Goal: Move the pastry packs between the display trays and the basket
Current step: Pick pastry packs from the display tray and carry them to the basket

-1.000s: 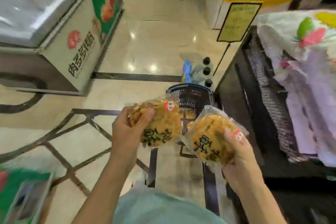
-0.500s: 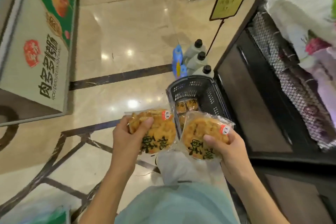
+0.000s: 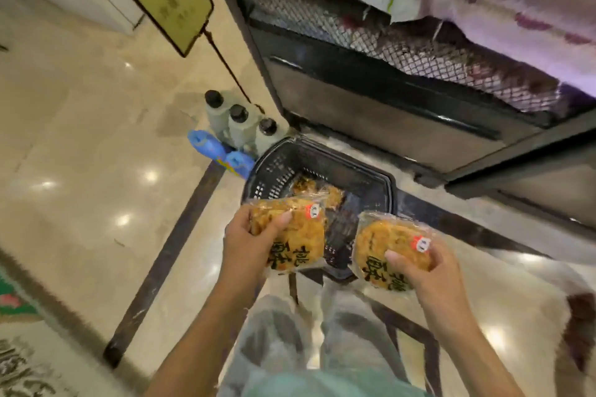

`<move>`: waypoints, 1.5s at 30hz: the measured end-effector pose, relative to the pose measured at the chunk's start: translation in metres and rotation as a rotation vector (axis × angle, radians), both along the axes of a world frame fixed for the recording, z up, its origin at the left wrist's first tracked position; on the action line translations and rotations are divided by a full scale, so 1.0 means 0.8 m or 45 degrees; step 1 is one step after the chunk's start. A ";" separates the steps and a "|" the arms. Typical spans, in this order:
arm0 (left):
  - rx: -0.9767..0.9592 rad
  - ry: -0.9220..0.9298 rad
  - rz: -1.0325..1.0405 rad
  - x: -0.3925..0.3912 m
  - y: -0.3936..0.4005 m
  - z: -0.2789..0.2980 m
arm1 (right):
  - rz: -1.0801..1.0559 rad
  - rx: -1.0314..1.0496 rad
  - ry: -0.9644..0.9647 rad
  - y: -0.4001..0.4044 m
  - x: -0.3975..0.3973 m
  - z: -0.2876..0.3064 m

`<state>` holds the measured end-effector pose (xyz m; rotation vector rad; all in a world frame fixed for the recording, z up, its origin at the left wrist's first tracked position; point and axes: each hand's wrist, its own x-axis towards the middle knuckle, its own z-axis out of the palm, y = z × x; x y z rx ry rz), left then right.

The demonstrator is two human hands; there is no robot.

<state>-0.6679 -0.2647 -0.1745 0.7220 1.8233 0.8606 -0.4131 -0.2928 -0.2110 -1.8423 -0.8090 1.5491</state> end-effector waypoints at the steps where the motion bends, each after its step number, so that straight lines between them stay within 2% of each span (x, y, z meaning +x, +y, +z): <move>1: -0.020 0.010 -0.083 0.001 0.016 -0.016 | 0.002 -0.003 -0.050 0.002 0.000 -0.013; 6: -0.182 0.072 -0.623 0.000 0.088 -0.148 | 0.033 -0.109 -0.312 0.022 -0.008 -0.110; 10: -0.267 0.069 -0.893 -0.013 0.135 -0.300 | 0.092 -0.242 -0.496 0.052 -0.042 -0.242; 12: -0.297 0.038 -0.951 -0.029 0.151 -0.383 | 0.208 -0.275 -0.617 0.067 -0.065 -0.321; 16: -0.289 0.151 -1.137 -0.076 0.171 -0.526 | 0.489 -0.323 -0.823 0.104 -0.106 -0.480; 19: -0.317 0.160 -1.239 -0.106 0.177 -0.611 | 0.697 -0.353 -0.838 0.139 -0.116 -0.584; 22: -0.367 0.159 -1.305 -0.121 0.182 -0.677 | 0.985 -0.440 -1.042 0.175 -0.111 -0.674; 26: -0.349 0.190 -1.419 -0.123 0.189 -0.733 | 1.112 -0.497 -1.204 0.203 -0.106 -0.765; 31: -0.338 0.279 -1.632 -0.114 0.197 -0.763 | 1.004 -0.388 -1.326 0.222 -0.103 -0.826; 37: -0.427 0.217 -1.715 -0.099 0.198 -0.772 | 1.012 -0.210 -1.245 0.214 -0.096 -0.836; 41: -0.469 0.219 -1.713 -0.095 0.193 -0.776 | 0.944 -0.058 -1.415 0.180 -0.104 -0.826; 45: -0.450 0.217 -1.715 -0.094 0.189 -0.782 | 1.174 -0.235 -1.354 0.160 -0.108 -0.840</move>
